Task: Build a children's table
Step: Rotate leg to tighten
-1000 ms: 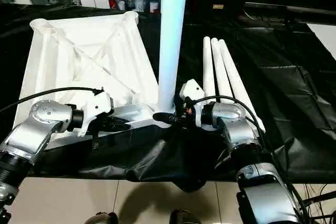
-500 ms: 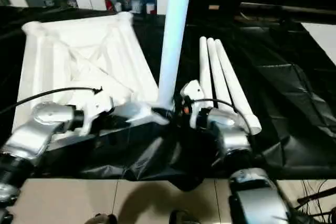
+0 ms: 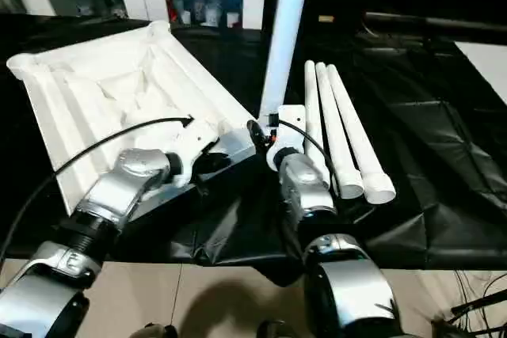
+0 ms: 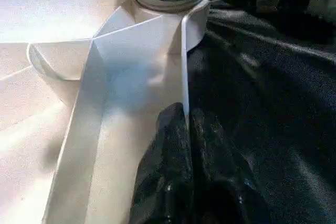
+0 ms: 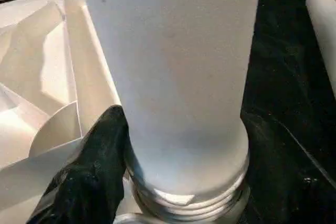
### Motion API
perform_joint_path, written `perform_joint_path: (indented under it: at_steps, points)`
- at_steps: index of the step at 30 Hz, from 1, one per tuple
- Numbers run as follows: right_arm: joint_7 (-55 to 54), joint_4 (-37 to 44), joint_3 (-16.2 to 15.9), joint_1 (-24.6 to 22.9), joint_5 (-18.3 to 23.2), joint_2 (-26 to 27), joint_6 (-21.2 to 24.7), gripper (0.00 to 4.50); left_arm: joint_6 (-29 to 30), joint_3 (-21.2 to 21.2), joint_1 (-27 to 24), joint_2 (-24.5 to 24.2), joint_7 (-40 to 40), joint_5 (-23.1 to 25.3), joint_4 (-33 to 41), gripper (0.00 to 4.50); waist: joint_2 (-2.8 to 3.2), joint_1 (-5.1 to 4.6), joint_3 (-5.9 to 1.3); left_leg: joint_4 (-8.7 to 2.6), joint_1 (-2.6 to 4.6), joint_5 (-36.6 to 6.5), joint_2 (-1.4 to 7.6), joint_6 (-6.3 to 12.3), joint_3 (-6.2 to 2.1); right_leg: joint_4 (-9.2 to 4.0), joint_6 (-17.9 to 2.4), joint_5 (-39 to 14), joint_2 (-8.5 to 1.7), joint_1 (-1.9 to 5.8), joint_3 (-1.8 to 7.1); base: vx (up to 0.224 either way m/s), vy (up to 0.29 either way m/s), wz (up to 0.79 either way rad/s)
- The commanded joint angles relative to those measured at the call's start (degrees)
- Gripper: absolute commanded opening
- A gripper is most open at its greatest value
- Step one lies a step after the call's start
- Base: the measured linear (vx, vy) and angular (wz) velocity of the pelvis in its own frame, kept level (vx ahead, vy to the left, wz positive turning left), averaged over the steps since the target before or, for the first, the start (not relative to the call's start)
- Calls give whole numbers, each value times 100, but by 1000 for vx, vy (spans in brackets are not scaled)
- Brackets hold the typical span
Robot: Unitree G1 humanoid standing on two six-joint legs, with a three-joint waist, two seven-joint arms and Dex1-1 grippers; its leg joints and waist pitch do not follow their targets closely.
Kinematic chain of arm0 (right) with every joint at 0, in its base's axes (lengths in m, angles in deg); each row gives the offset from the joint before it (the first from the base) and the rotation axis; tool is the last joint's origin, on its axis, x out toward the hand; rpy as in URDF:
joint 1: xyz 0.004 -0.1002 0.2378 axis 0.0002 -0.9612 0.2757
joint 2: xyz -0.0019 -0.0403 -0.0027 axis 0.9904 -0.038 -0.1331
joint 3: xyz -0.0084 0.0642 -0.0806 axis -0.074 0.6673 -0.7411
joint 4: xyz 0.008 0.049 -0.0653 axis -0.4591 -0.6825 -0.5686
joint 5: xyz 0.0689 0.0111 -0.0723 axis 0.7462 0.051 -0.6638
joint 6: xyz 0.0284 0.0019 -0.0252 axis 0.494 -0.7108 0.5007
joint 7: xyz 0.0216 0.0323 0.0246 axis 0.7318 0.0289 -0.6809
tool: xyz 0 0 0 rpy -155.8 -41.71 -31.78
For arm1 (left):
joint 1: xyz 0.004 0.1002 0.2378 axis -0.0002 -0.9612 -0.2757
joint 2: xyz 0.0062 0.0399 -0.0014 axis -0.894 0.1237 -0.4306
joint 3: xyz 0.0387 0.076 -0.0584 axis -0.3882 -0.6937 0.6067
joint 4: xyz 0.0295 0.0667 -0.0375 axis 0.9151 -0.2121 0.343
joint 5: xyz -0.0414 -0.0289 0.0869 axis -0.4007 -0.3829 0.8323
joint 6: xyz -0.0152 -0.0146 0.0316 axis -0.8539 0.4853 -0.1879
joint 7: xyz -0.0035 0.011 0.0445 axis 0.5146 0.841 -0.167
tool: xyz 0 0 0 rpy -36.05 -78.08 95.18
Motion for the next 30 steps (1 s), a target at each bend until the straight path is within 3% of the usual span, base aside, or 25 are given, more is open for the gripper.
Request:
perform_joint_path:
  at_steps: [1,6,7,9,11,12,14,17,22,23,25,26,30]
  points:
    - [206,-364,-122,-114,134,453,266,272,-51,76,-102,130,-432,-31,-147,0,-70,-29,-269,-411,32,-1806,121,189,-103,-543,-569,-2730,-335,147,229,0,0,0]
    - [499,-387,39,-6,252,490,21,272,-52,95,-109,32,-362,33,-145,0,-61,-23,-254,-407,43,-1880,109,211,-101,-576,-537,-2989,-363,125,239,0,0,0]
    - [750,-276,-17,-30,238,435,-112,328,-106,93,-116,-39,-258,18,-113,0,-61,-20,-255,-411,42,-1873,114,215,-104,-581,-513,-3023,-365,128,236,0,0,0]
    - [916,-171,-91,-61,161,356,-258,342,-115,95,-134,-101,-165,-8,-56,0,-63,-16,-261,-413,25,-1816,121,249,-104,-571,-526,-2924,-371,136,239,0,0,0]
    - [1164,4,-137,-115,120,240,-397,352,-140,90,-177,-198,-47,-26,42,0,-68,-45,-270,-437,-63,-1621,122,280,-129,-529,-562,-2722,-370,206,222,0,0,0]
    - [1164,4,-137,-115,120,240,-397,364,-140,90,-177,-198,-47,-26,42,0,-61,-51,-279,-435,-62,-1570,133,289,-130,-520,-598,-2643,-367,201,219,0,0,0]
    - [1470,305,-216,-218,106,44,-415,376,-148,98,-242,-300,121,-70,175,0,-63,-43,-325,-374,-33,-1217,134,377,-78,-452,-850,-1901,-348,199,251,0,0,0]
    - [1978,727,-405,-375,-2,-351,-244,402,-91,120,-346,-455,353,-140,386,0,-64,-51,-336,-330,-93,-861,123,594,-47,-358,-1170,-1161,-318,231,240,0,0,0]
    - [2719,1078,-665,-540,-153,-850,-105,402,-137,69,-473,-688,733,-220,618,0,-43,-29,-339,-312,-78,-759,127,691,-33,-341,-1308,-934,-305,243,243,11,-4,0]
    - [3396,1337,-901,-674,-269,-1244,-79,402,-247,6,-593,-925,1183,-334,834,0,-16,-12,-341,-309,-76,-713,133,702,-39,-329,-1343,-818,-299,257,239,0,0,0]
    - [3650,1417,-958,-716,-293,-1373,-64,402,-273,-15,-639,-1016,1366,-391,918,0,-19,-8,-346,-294,-65,-603,144,762,-29,-285,-1450,-480,-279,255,248,0,0,0]
    - [4114,1579,-1005,-791,-230,-1534,-15,402,-589,-79,-772,-1207,1876,-562,1128,0,-10,-5,-349,-288,-66,-604,137,804,-27,-265,-1518,-373,-279,264,248,0,0,0]
    - [4765,1877,-1139,-903,-18,-1700,238,402,-487,-183,-998,-1590,2654,-817,1619,0,7,0,-352,-286,-39,-516,171,903,-20,-224,-1671,-70,-281,260,252,0,0,0]
